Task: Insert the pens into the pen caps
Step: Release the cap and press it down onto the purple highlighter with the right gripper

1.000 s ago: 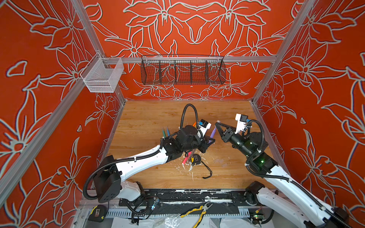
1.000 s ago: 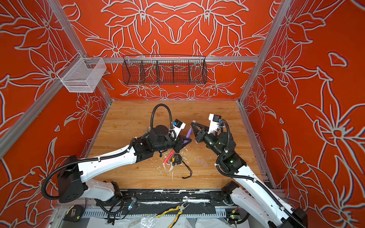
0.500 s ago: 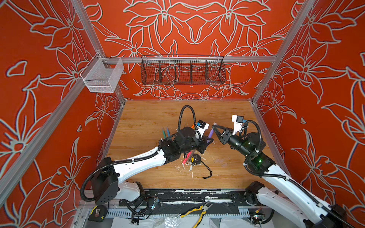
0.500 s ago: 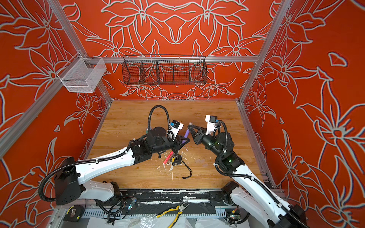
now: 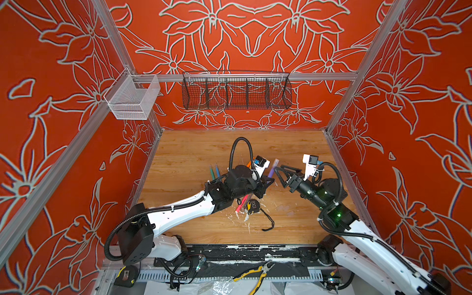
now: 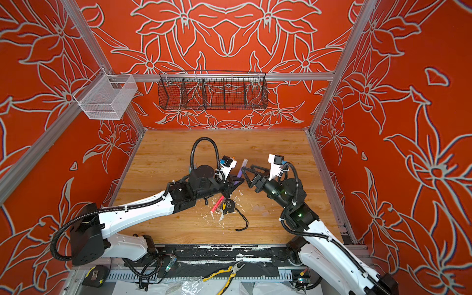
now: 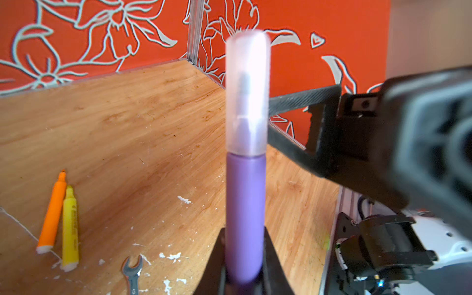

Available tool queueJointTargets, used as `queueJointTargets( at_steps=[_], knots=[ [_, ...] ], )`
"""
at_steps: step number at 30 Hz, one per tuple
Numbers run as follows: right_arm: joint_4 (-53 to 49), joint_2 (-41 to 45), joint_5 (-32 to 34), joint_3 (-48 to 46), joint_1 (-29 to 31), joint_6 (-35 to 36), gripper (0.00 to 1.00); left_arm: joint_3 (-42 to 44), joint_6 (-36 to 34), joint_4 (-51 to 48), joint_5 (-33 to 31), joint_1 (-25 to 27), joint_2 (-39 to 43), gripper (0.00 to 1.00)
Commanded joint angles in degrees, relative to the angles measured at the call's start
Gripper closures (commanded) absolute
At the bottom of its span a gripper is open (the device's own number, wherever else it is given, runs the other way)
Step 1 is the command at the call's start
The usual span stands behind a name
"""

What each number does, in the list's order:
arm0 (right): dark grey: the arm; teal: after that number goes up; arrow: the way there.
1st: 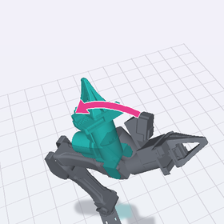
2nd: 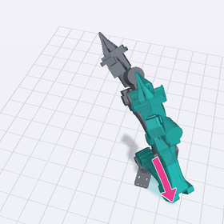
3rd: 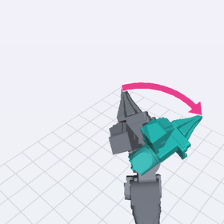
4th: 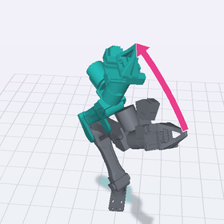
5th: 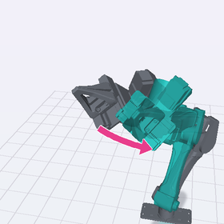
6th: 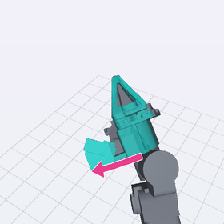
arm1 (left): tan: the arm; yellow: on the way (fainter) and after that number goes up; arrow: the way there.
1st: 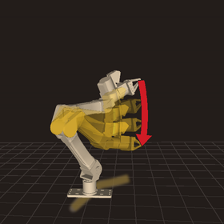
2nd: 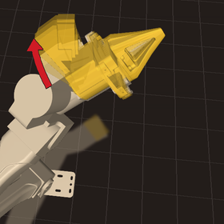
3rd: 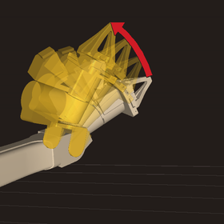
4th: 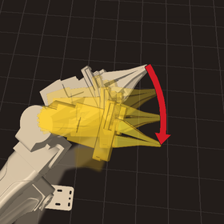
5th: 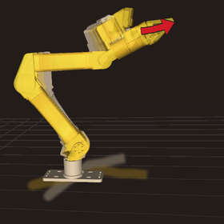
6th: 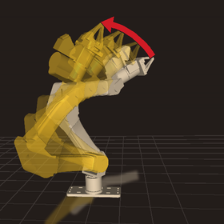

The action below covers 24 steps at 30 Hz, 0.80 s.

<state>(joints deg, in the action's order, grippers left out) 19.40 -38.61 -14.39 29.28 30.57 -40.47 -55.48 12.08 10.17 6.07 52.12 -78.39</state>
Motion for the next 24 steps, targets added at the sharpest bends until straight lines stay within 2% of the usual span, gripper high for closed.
queueJointTargets(
  at_steps=[1, 9, 17, 24],
  knots=[
    [-3.2, 3.7, 5.1, -0.9, 0.0, 2.2, 0.2, 0.4, -6.4, 2.0, -0.6, -0.2, 2.0, 1.0],
    [-3.8, 7.0, 5.9, -1.4, 0.0, 3.2, 0.23, 1.7, -16.7, 0.8, 2.4, 0.0, 1.9, 1.0],
    [-4.4, 5.3, 5.1, -0.4, 0.0, 3.2, 0.4, 1.5, -19.5, 0.2, 6.4, 0.6, 0.9, 1.0],
    [-4.2, 3.6, 3.8, 0.3, 0.0, 2.9, 0.47, 1.4, -20.7, -0.2, 7.0, 1.3, 0.6, 1.0]
  ],
)
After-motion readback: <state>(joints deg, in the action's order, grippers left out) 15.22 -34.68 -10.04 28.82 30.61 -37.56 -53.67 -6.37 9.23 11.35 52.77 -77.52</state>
